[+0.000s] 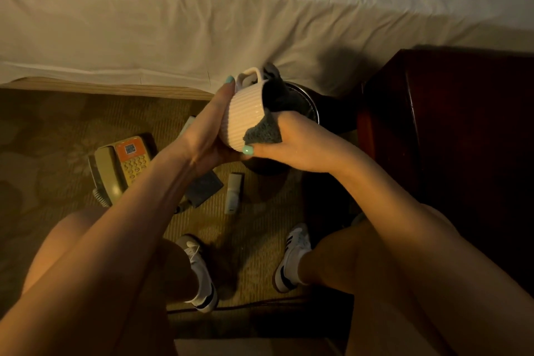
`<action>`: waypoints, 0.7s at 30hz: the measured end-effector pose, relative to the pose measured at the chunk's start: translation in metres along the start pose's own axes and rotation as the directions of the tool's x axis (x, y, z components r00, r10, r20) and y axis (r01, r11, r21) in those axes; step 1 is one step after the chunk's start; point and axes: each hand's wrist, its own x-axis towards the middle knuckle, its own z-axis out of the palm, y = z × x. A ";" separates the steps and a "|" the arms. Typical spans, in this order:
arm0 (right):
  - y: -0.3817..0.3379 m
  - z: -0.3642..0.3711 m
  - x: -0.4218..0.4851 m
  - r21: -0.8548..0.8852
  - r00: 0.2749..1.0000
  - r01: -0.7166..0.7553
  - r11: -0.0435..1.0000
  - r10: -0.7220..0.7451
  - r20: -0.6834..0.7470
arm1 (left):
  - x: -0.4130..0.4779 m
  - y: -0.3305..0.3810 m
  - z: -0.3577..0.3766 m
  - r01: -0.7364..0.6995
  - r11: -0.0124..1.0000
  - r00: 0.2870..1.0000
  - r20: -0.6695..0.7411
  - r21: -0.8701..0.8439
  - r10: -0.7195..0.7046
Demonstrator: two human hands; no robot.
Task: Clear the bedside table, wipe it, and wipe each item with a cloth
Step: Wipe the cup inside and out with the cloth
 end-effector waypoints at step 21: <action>0.008 0.025 0.006 -0.492 0.999 0.012 0.871 -0.033 -0.034 | 0.009 -0.008 -0.022 0.031 0.995 0.999 -0.025 0.090 -0.029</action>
